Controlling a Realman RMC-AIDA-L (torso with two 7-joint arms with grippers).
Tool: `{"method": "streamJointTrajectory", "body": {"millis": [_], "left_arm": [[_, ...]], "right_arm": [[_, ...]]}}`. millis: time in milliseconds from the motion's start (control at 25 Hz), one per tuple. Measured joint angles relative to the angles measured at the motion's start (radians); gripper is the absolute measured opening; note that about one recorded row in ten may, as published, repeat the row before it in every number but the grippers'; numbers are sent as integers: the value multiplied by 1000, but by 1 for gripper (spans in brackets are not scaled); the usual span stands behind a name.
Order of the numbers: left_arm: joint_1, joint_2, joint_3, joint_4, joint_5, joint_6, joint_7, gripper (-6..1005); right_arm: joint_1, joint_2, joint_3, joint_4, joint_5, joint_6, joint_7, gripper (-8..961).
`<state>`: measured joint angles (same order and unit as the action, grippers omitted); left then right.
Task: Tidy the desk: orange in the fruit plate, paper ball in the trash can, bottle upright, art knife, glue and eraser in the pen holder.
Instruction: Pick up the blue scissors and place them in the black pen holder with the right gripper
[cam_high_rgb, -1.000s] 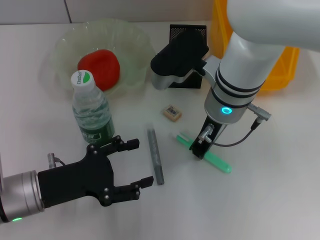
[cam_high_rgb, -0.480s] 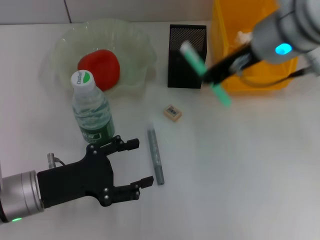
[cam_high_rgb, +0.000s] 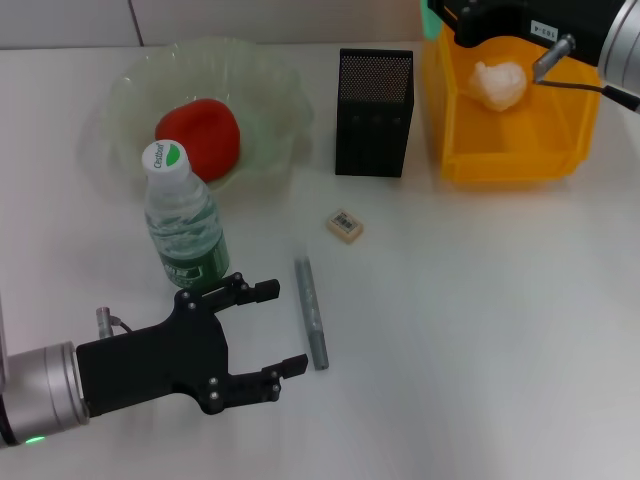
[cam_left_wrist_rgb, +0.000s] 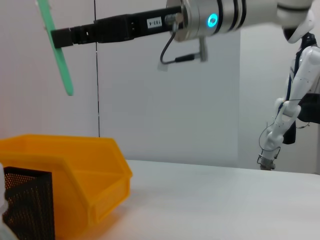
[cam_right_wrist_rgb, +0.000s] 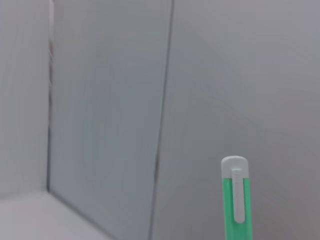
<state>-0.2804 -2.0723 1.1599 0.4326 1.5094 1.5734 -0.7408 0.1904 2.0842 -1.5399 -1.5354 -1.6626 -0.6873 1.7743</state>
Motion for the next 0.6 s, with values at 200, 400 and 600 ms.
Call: {"method": "streamJointTrajectory", "body": {"millis": [200,400,600], "left_arm": [[0,0,0,0,0,0,0,815],[0,0,0,-1,0,1,0,815],[0,0,0,-2,0,3,0,815]], "right_arm": [[65,-1,43,331,589,-144,-584,171],[202,-3,160,703,827,-312,-835,170],[361,-19,256,980,830,-338,-832,170]]}}
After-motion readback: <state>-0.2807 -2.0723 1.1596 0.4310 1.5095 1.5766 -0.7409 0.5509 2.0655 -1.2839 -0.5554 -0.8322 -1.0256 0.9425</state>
